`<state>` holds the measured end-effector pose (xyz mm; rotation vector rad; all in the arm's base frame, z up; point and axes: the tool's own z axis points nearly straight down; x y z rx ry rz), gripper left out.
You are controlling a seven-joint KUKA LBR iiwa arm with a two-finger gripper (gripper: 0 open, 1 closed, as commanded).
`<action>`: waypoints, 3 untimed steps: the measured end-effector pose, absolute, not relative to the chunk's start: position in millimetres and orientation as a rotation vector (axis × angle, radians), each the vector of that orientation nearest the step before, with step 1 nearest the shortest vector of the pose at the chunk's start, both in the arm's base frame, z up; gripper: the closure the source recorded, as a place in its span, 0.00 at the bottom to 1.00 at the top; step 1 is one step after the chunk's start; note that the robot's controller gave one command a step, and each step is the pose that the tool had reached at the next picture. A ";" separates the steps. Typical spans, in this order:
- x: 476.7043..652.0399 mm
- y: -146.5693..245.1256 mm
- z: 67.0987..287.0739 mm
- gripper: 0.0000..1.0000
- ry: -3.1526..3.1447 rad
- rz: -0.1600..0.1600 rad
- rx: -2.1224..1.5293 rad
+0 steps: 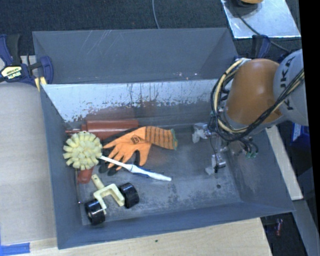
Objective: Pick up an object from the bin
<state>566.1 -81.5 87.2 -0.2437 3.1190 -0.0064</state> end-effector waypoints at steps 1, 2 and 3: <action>608.0 -92.1 109.9 0.00 3.058 -0.005 -0.688; 612.2 -31.5 101.9 0.00 3.109 0.002 -0.396; 625.5 7.0 70.2 0.00 3.084 -0.010 -0.498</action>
Offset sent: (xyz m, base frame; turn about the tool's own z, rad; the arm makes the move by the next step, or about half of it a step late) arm 0.0459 0.0550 0.0128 -0.0982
